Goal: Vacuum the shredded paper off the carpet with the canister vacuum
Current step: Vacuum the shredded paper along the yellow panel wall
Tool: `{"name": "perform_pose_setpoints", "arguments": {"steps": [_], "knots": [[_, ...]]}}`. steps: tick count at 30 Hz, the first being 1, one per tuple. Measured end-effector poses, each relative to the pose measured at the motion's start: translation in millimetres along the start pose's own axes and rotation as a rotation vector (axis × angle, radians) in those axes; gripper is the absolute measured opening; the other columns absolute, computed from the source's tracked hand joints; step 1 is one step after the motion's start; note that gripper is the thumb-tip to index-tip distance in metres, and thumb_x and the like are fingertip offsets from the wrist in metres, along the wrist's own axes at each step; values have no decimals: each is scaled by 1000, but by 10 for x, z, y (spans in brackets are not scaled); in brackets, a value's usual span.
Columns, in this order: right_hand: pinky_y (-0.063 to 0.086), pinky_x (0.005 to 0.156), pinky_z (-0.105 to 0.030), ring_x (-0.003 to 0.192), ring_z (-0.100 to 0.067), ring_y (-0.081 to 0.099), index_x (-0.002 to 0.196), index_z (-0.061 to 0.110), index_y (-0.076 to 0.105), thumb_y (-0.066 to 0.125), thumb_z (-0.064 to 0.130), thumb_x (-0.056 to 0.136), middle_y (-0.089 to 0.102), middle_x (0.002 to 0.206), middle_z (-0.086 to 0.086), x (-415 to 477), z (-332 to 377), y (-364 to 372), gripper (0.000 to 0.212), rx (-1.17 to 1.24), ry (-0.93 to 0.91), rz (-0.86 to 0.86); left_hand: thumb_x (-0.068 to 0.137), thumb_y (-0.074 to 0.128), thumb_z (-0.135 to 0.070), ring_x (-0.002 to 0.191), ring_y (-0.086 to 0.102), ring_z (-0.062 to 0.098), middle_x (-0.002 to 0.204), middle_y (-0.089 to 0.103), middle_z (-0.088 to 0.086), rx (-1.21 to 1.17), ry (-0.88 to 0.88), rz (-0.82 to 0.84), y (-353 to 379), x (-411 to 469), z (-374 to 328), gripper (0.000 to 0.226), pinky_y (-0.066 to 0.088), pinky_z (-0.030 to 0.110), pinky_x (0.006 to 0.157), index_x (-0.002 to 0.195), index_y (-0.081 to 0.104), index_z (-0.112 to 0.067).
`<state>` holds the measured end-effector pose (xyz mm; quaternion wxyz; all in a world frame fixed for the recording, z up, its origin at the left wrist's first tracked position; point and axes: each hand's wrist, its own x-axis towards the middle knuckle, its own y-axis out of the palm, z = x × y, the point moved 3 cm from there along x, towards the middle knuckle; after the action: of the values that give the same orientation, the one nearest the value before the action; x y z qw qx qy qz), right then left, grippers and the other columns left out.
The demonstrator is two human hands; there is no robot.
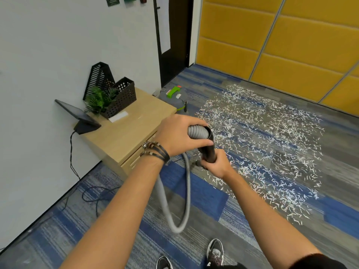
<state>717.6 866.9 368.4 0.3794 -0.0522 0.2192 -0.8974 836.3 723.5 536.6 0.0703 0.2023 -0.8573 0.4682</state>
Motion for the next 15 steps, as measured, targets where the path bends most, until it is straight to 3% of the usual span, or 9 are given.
{"name": "perform_pose_setpoints", "arguments": {"steps": [2, 5, 7, 9, 11, 15], "knots": [[33, 52, -29, 52, -8, 39, 64, -6, 50, 71, 16, 68, 47, 55, 2, -77, 60, -5, 31, 0, -1, 8, 64, 78, -80, 96, 70, -4, 101, 77, -24, -71, -26, 21, 41, -3, 81, 57, 57, 32, 89, 108, 80, -44], [26, 48, -19, 47, -2, 33, 54, 17, 47, 72, 6, 66, 40, 50, 15, -211, 103, -35, 31, 5, -30, -1, 66, 89, -68, 99, 70, -6, 100, 76, -27, -154, -29, 75, 26, -25, 112, 49, 57, 32, 92, 107, 80, -44], [27, 51, -27, 52, -4, 32, 56, 9, 48, 72, 18, 63, 40, 55, 11, -254, 16, -80, 26, 18, -26, 8, 65, 91, -66, 100, 70, -5, 101, 77, -26, -191, -33, 88, 18, -27, 82, 49, 57, 32, 93, 107, 81, -43], [29, 55, -31, 58, -13, 38, 66, -8, 47, 70, 32, 60, 42, 60, -1, -259, -80, -157, 47, 42, -21, 25, 65, 89, -67, 98, 71, -4, 100, 78, -23, -203, -34, 55, 25, -36, 17, 50, 57, 32, 91, 107, 81, -41], [35, 56, -37, 59, -17, 43, 69, -10, 45, 72, 32, 61, 45, 60, -7, -224, -138, -245, 51, 45, 17, 45, 67, 88, -68, 94, 71, -3, 99, 79, -20, -171, -23, -9, 33, -59, -72, 49, 57, 29, 88, 106, 82, -39], [44, 49, -48, 56, -21, 50, 71, -8, 51, 71, 24, 62, 49, 59, -8, -135, -5, -323, 39, 31, 10, -11, 70, 78, -74, 88, 71, 1, 96, 79, -20, -106, -19, -143, -65, -75, -179, 49, 57, 32, 82, 105, 81, -40]]}}
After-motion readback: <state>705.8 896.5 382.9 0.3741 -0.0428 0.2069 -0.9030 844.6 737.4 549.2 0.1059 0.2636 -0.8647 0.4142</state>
